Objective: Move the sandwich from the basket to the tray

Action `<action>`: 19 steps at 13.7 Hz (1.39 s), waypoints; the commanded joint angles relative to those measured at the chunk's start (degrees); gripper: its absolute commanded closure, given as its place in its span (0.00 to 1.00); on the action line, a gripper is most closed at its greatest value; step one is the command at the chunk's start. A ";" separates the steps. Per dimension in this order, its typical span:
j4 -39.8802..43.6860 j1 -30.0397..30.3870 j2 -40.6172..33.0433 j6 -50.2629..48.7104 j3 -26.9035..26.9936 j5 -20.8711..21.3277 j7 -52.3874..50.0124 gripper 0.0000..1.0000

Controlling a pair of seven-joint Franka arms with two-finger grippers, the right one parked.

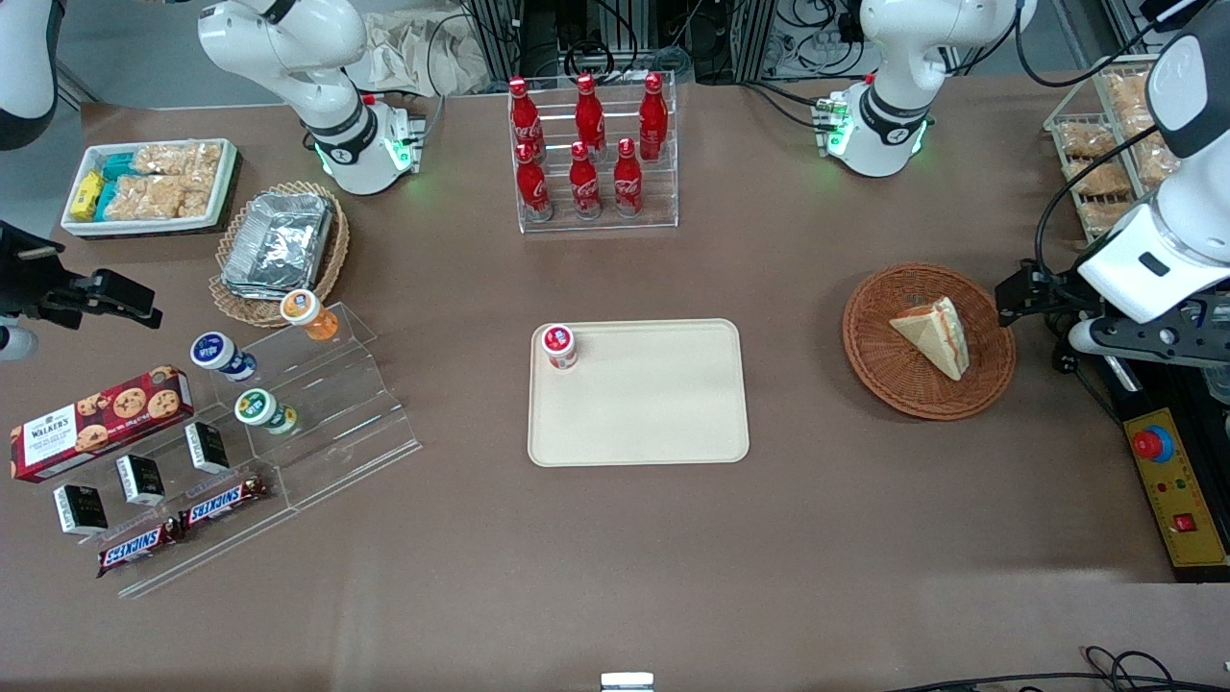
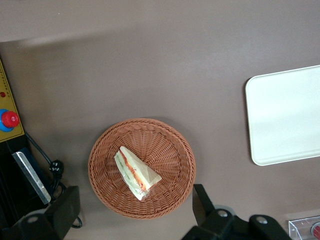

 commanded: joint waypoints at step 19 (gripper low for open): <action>-13.54 -0.69 -9.28 2.20 -0.67 0.53 -11.05 0.00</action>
